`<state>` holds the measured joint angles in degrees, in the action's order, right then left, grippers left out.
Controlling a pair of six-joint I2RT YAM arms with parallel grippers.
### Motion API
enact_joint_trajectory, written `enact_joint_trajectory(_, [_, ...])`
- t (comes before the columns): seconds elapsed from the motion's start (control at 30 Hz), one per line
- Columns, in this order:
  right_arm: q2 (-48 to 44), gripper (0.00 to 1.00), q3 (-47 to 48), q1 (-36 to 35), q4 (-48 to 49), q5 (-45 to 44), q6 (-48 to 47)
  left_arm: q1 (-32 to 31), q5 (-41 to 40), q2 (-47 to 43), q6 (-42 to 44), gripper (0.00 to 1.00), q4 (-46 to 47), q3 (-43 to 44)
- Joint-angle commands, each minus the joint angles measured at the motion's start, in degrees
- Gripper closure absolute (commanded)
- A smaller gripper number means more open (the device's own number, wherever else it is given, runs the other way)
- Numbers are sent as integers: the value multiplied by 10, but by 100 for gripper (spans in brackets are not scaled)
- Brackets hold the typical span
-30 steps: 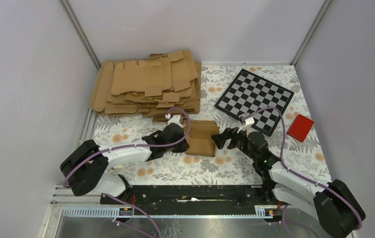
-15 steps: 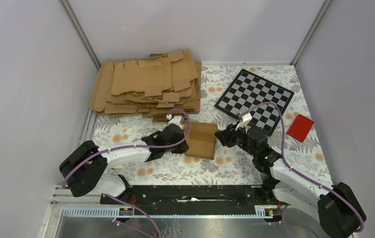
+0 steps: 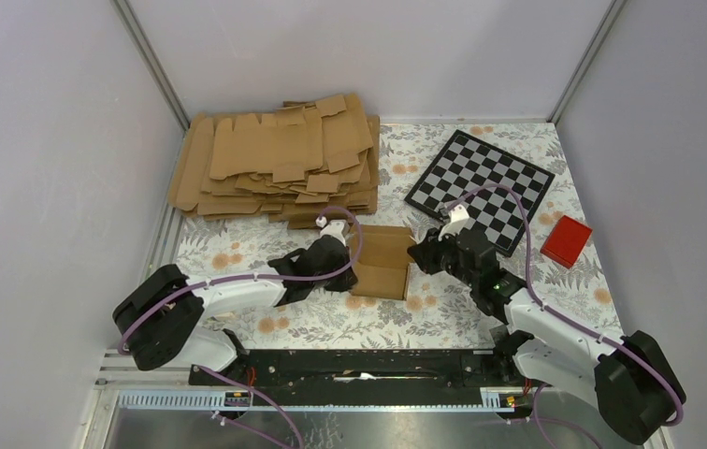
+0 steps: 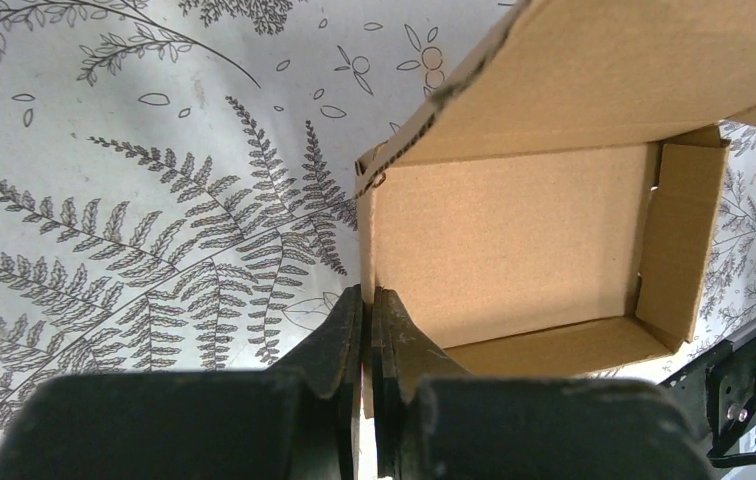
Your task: Fold the paper box
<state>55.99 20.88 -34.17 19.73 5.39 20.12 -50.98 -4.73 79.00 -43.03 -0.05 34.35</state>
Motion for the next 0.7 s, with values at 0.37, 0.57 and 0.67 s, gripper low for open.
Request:
enact_joint_trajectory(0.37, [1, 83, 28, -51, -13, -122, -34, -22, -15, -14, 22, 60, 19, 25])
enact_joint_trajectory(0.57, [1, 83, 15, -51, 11, -99, -39, 15, -40, -77, 23, 31, -13, 3])
enact_joint_trajectory(0.67, [0, 83, 14, -51, 10, -92, -41, 60, -15, -104, 42, 28, -11, -5])
